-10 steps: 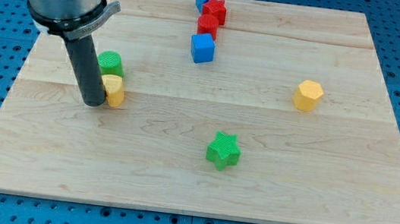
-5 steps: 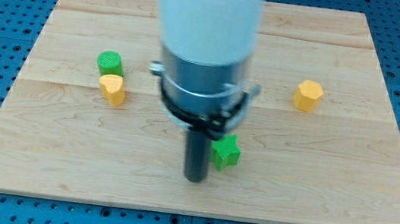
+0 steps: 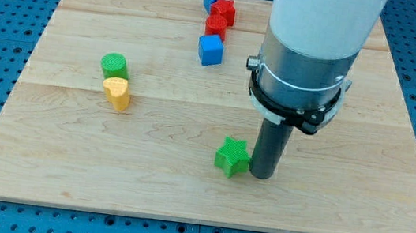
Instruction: Move the green star to the bottom side of the yellow heart
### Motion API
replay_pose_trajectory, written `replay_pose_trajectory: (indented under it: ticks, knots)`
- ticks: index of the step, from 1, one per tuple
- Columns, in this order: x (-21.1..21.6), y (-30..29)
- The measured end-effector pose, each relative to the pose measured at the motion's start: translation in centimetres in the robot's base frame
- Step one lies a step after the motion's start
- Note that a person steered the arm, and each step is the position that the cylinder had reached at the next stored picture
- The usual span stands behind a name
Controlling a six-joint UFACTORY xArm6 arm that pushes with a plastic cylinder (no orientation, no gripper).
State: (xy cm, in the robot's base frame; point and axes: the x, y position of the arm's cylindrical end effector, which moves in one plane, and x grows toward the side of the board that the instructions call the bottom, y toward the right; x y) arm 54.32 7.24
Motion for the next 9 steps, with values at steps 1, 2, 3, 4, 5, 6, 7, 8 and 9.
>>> replay_pose_trajectory:
  ticks: [1,2,3,4,5,6,7,8,9]
  knots:
    - [-0.1,-3.1]
    - [-0.2,-6.5]
    - [-0.9,-6.7]
    - [-1.9,-8.0]
    - [-3.1,-11.7]
    - [-3.4,-14.4]
    - [-3.4,-16.5]
    - [-3.4,-19.0]
    - [-3.3,-17.2]
